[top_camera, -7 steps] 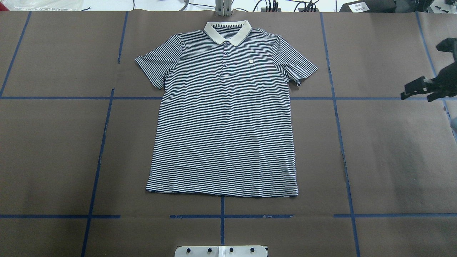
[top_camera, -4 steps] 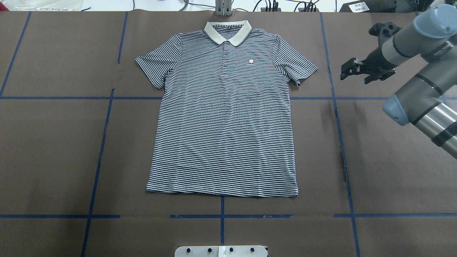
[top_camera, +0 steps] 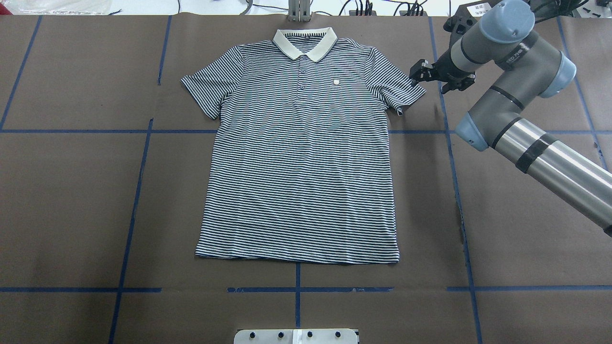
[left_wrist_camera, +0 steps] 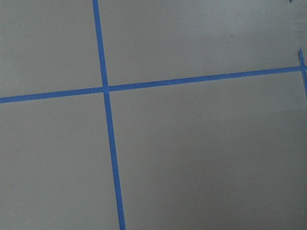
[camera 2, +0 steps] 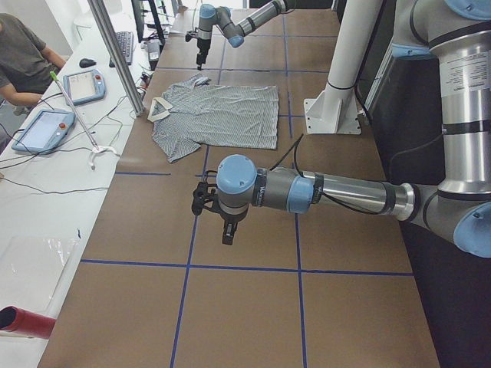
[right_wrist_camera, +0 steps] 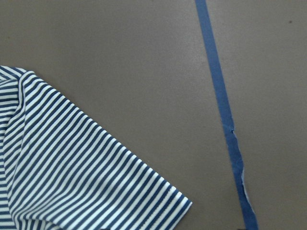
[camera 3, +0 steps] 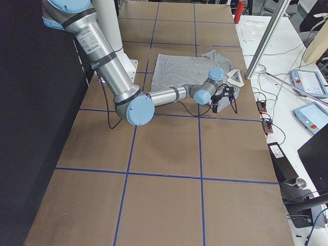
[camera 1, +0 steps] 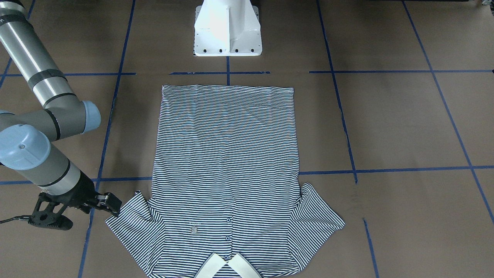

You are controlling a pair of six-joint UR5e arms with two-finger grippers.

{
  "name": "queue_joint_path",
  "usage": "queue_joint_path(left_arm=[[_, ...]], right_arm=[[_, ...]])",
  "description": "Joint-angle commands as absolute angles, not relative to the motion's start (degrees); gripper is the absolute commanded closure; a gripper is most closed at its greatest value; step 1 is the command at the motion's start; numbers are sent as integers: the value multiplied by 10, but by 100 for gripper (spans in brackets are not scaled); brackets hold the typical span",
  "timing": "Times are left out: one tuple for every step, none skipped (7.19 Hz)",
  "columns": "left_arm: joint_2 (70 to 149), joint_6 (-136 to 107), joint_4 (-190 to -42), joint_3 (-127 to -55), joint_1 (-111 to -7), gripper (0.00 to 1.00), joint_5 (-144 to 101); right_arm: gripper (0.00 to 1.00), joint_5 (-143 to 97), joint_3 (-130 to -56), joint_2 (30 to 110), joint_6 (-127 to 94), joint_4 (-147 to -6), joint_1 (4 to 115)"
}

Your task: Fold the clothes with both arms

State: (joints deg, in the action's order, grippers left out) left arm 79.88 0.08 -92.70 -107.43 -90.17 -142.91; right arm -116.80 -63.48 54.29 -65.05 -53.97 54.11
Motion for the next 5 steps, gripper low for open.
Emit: queue_joint_path(left_arm=[[798, 4, -927, -1071, -902, 0, -1429], [798, 4, -927, -1071, -902, 0, -1429], [797, 4, -927, -1072, -902, 0, -1429], [797, 4, -927, -1072, -902, 0, -1429], [797, 4, -927, -1072, -902, 0, -1429]], right_arm=[[14, -1127, -608, 528, -675, -531, 522], [19, -1124, -602, 529, -674, -531, 522], [23, -1122, -600, 529, -675, -531, 522], [34, -1120, -599, 528, -675, -531, 522], [42, -1120, -598, 527, -675, -532, 522]])
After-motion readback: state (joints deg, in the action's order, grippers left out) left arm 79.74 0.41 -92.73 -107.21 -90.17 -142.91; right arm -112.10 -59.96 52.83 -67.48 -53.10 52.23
